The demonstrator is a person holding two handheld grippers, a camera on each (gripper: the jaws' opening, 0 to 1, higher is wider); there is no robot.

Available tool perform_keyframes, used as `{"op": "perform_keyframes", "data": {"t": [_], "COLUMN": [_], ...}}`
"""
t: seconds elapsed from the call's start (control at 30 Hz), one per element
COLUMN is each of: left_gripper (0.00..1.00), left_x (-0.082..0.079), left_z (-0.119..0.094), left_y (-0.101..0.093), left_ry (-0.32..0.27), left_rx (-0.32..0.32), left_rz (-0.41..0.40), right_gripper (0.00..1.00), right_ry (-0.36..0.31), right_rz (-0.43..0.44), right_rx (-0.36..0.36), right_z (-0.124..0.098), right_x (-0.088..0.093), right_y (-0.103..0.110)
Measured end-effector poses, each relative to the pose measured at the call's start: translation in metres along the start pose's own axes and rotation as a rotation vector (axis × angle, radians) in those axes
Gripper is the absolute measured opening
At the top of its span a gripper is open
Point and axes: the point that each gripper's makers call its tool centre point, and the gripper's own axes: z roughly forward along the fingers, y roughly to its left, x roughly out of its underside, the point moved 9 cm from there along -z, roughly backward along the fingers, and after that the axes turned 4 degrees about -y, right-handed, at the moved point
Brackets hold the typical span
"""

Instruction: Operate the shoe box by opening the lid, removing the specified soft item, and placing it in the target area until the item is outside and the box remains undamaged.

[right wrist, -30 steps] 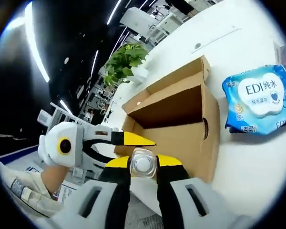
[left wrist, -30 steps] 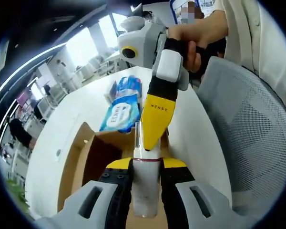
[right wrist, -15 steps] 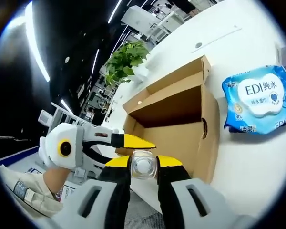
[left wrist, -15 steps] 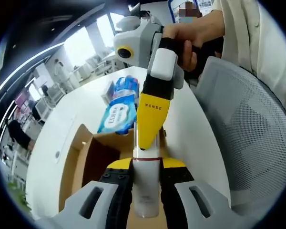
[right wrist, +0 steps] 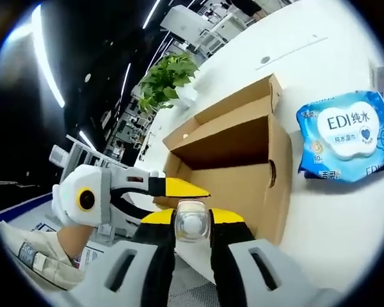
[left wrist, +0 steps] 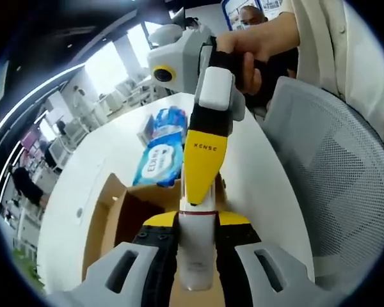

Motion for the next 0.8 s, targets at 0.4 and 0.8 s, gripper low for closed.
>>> {"op": "perform_keyframes", "data": {"t": [0.4, 0.8], "left_gripper": [0.22, 0.22], "left_x": [0.0, 0.004], "left_z": [-0.003, -0.009], "left_y": [0.006, 0.007], "left_ry": [-0.02, -0.011], "left_rx": [-0.034, -0.052], "left_rz": [-0.013, -0.031], "right_gripper": [0.17, 0.16], "right_ry": [0.016, 0.041], "right_rz": [-0.077, -0.148], "right_rx": [-0.01, 0.003], "right_z": [-0.009, -0.018], "right_x": [-0.006, -0.014], "right_y": [0.002, 0.002]}}
